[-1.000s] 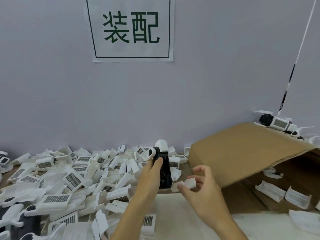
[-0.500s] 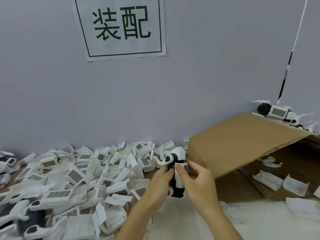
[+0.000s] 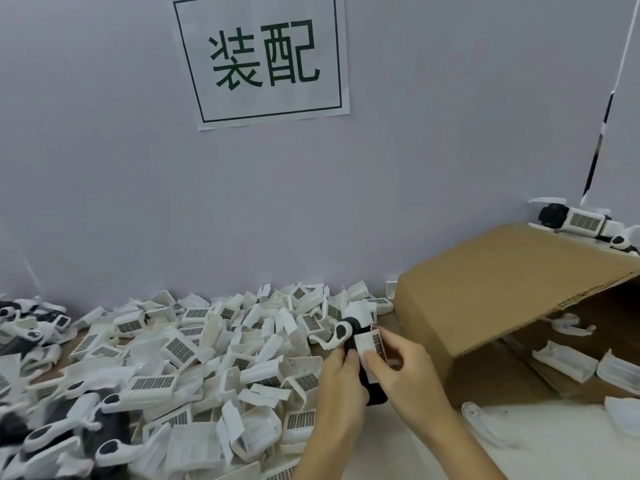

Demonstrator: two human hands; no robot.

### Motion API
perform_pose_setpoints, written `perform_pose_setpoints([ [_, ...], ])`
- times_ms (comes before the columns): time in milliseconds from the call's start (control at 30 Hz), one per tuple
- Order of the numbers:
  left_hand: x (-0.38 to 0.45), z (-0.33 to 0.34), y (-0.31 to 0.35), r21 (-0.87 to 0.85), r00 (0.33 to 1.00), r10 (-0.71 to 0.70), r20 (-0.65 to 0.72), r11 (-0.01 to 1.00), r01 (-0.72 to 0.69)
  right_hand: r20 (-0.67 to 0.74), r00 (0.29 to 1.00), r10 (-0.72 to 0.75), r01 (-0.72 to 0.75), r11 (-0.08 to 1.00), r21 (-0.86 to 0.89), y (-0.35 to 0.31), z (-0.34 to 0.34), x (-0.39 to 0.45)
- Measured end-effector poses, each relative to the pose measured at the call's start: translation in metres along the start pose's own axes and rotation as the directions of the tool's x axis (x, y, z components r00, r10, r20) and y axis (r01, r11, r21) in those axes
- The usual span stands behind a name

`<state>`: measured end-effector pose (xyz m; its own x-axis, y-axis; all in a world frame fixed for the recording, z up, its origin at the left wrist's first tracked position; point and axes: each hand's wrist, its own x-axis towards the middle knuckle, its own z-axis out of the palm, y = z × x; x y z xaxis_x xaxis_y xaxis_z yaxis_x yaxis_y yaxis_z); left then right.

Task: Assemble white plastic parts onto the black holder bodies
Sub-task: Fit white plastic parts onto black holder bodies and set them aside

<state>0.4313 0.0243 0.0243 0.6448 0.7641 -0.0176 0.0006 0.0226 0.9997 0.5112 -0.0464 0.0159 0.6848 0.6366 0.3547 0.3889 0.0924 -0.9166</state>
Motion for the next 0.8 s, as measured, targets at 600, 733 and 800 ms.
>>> perform_pose_setpoints([
  [600, 0.027, -0.006, -0.010, -0.258, 0.995, 0.097, 0.035, 0.962, -0.085, -0.136, 0.961, -0.239, 0.197, 0.943, -0.269, 0.014, 0.017, 0.009],
  [733, 0.026, -0.006, -0.009, -0.270, 0.993, 0.114, 0.031, 0.957, -0.101, -0.115, 0.964, -0.241, 0.203, 0.942, -0.269, 0.015, 0.018, 0.010],
  [800, 0.025, -0.007, -0.009, -0.281, 0.991, 0.131, 0.041, 0.953, -0.115, -0.129, 0.964, -0.233, 0.197, 0.949, -0.244, 0.013, 0.019, 0.009],
])
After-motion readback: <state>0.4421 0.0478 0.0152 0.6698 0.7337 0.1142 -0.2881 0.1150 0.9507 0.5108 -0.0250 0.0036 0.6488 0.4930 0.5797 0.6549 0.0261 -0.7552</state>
